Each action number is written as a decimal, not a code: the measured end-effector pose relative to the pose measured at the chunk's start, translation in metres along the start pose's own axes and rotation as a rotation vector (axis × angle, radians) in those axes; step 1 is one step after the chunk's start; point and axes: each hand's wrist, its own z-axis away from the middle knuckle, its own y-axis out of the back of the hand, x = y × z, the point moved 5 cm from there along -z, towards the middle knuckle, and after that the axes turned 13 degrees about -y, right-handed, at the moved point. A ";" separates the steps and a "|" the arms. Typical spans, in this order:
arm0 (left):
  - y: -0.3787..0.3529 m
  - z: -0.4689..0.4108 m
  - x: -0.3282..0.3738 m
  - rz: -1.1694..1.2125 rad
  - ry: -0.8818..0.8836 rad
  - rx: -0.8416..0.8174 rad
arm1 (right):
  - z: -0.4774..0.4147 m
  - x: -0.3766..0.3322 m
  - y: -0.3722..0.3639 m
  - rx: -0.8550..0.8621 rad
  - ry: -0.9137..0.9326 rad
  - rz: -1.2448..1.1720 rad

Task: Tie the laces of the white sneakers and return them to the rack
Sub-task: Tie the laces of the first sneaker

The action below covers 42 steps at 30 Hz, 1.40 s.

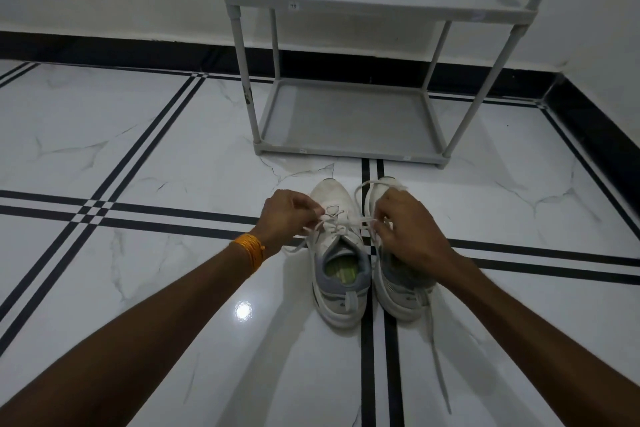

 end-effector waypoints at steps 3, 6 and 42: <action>0.006 0.006 -0.007 -0.469 -0.258 -0.062 | 0.008 0.023 -0.010 -0.101 -0.066 0.161; 0.002 0.014 -0.009 -0.645 -0.319 -0.087 | 0.010 0.023 -0.014 -0.110 -0.103 0.146; 0.016 0.008 -0.019 -0.101 -0.107 -0.045 | 0.000 -0.005 0.015 -0.063 -0.211 -0.009</action>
